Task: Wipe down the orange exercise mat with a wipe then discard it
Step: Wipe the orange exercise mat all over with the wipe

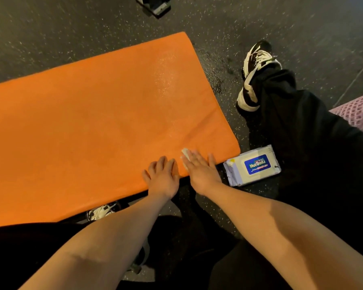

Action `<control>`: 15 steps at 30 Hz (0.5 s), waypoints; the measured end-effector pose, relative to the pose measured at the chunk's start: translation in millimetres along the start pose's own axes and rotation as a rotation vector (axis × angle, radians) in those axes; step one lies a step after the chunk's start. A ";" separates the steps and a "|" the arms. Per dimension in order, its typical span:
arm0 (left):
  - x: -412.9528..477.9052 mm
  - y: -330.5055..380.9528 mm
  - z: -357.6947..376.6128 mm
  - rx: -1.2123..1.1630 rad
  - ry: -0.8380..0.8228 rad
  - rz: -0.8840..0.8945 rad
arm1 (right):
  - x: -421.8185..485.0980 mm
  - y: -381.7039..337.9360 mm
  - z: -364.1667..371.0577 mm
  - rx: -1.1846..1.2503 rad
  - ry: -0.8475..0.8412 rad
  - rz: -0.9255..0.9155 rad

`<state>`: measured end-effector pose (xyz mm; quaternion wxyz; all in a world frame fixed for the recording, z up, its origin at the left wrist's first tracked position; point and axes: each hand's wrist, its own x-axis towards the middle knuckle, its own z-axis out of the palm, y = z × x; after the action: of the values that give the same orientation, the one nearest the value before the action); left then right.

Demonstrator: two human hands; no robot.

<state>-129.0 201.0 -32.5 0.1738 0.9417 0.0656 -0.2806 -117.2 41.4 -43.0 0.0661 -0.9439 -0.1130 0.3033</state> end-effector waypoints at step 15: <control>19.1 43.2 11.9 0.057 -0.070 0.105 | -11.6 37.8 0.8 0.196 -0.014 0.243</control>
<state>-109.5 156.9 -39.8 0.1636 0.9381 0.0018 -0.3054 -120.3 2.0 -44.5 0.1198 -0.9374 0.0315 0.3254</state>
